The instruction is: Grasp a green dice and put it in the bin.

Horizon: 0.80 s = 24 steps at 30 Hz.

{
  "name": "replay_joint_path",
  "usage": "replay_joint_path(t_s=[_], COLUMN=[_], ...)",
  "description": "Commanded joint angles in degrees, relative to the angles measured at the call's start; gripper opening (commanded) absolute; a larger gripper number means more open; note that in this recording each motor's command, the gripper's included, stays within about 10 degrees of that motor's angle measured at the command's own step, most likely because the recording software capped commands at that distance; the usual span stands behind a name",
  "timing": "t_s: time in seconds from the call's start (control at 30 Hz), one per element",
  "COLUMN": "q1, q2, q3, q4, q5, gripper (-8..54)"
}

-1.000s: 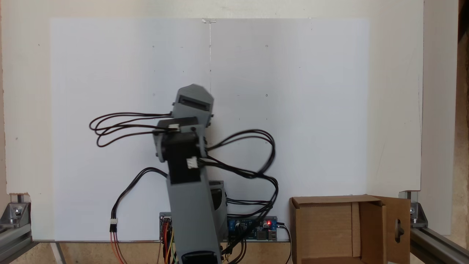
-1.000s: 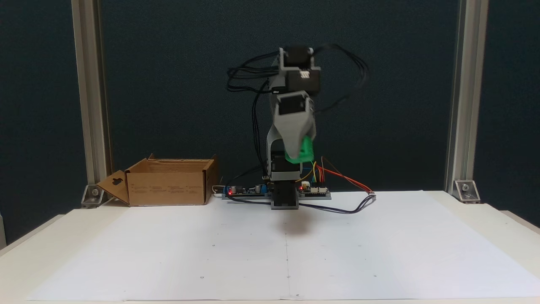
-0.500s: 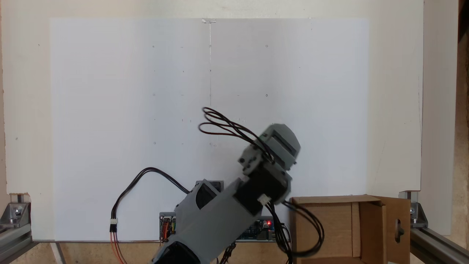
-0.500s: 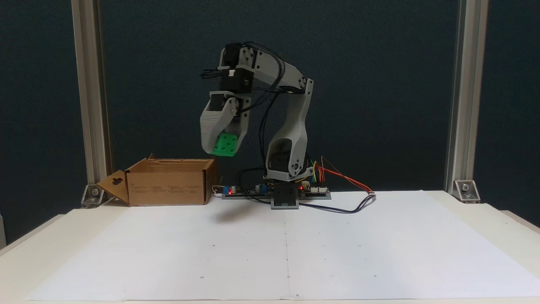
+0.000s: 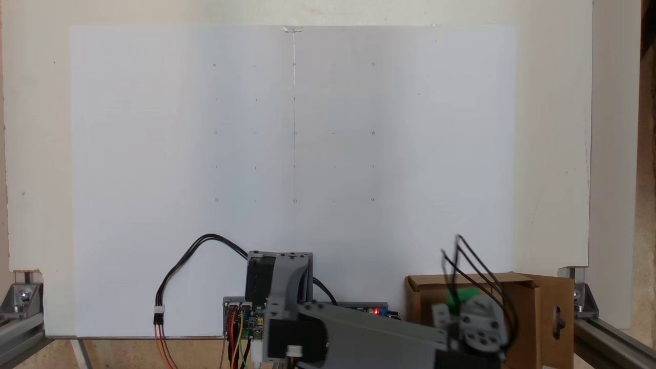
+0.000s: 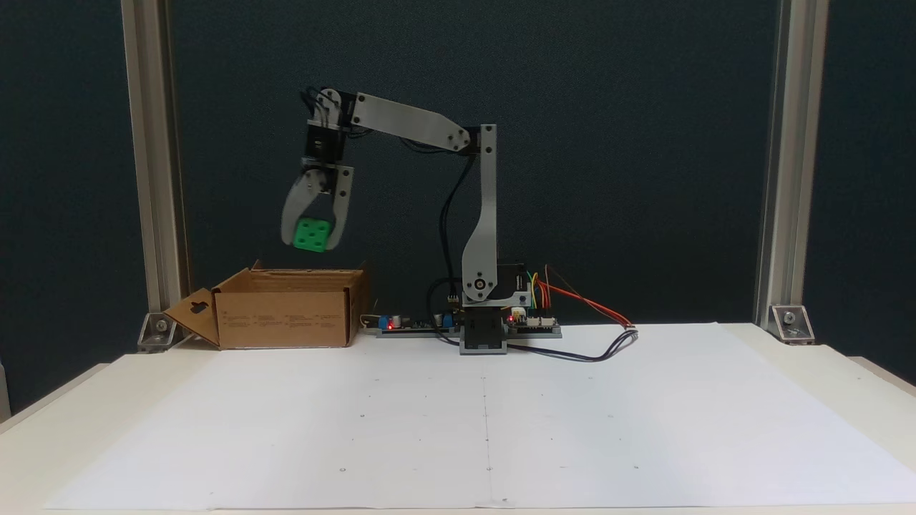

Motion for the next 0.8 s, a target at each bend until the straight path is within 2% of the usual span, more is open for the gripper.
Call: replay_joint_path(t_s=[0.0, 0.33, 0.6, 0.63, 0.7, 0.77], q1=[3.1, 8.1, 9.2, 9.5, 9.7, 9.8], q2=[-4.9, -17.4, -20.7, -20.9, -21.5, -21.8], q3=[-8.8, -12.0, -12.0, -12.0, -12.0, -12.0], q4=[0.5, 0.3, -1.5, -1.8, -2.5, -3.0], q5=[-5.0, -9.1, -9.7, -9.6, -9.5, -9.4], gripper=[11.6, 11.5, 11.6, 15.2, 30.7, 37.1])
